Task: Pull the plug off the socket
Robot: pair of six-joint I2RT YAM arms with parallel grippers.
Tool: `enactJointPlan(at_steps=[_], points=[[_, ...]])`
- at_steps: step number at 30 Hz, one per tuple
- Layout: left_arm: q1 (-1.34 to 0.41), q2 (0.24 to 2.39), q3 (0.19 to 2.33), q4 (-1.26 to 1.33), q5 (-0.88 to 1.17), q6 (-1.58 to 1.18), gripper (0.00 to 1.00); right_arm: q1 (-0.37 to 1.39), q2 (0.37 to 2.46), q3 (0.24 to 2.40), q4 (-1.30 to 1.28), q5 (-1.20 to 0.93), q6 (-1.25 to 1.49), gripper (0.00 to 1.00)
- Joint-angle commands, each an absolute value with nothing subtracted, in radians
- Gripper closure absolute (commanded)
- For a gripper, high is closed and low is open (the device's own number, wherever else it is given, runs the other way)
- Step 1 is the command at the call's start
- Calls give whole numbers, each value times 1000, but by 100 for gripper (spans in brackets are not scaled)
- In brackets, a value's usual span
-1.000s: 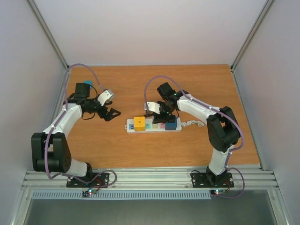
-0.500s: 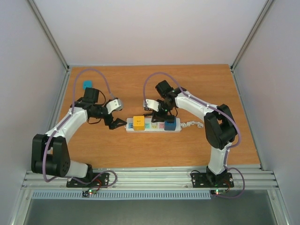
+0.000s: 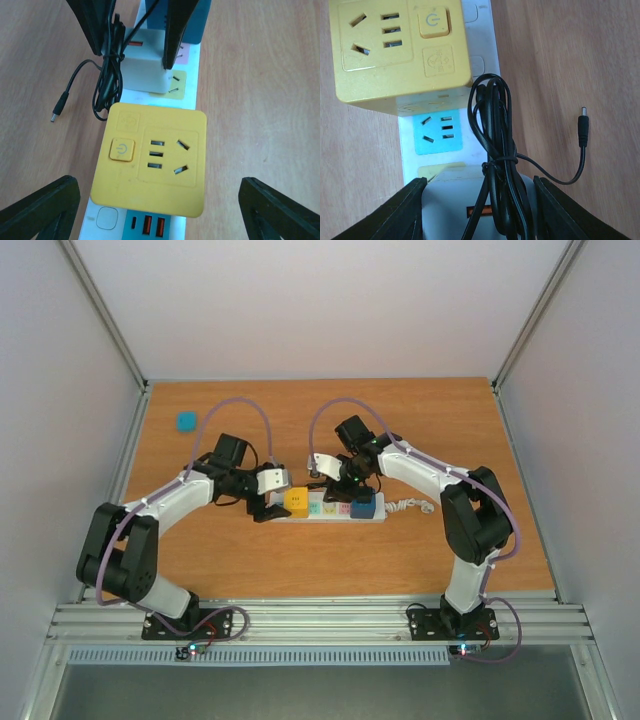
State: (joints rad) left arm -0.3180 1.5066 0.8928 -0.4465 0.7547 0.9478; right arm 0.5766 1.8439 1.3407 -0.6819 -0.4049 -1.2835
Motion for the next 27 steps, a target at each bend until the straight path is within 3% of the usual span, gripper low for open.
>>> enactJointPlan(at_steps=[1, 12, 20, 27], points=[[-345, 1522, 860, -294, 702, 955, 13, 593, 1865, 1286, -709, -387, -1250, 57], [-419, 1550, 819, -238, 619, 970, 32, 597, 1858, 1258, -718, -304, -1267, 59], [-440, 1530, 806, -199, 590, 951, 55, 597, 1866, 1252, -738, -279, -1279, 60], [-426, 1516, 852, -251, 739, 875, 68, 597, 1867, 1208, -707, -237, -1294, 62]])
